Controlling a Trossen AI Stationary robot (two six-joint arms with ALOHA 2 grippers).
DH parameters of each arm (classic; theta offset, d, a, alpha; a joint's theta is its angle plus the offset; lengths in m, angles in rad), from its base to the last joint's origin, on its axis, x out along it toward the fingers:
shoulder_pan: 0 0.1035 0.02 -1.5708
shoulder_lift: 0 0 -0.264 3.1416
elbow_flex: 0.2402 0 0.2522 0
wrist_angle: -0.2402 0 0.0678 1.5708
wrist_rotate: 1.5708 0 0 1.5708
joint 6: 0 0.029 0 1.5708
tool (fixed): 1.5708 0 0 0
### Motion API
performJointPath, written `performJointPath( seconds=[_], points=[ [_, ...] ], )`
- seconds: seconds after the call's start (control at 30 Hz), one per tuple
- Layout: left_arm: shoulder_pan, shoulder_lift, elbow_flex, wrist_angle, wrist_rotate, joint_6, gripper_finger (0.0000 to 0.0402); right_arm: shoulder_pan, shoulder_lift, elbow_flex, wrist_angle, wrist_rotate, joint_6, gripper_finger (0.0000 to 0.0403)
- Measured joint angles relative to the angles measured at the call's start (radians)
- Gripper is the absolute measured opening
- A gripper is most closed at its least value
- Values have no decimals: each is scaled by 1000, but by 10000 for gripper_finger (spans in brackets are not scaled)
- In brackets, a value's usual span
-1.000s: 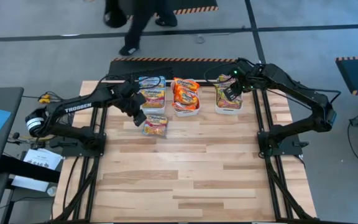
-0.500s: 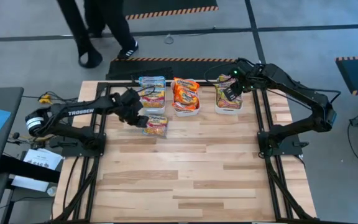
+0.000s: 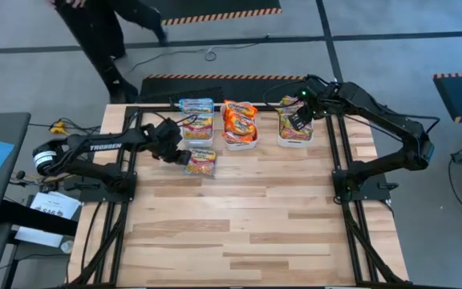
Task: Sort Maruchan noodles
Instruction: Put the blue noodle pack into the left white bin
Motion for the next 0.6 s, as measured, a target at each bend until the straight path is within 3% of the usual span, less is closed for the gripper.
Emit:
performJointPath(
  seconds=[0.27, 0.6],
  points=[
    [2, 105, 0, 90, -7, 7, 132, 0, 0, 0, 0, 0, -13, 166],
    [3, 265, 3, 260, 117, -4, 132, 20, 0, 0, 0, 0, -13, 166]
  ],
)
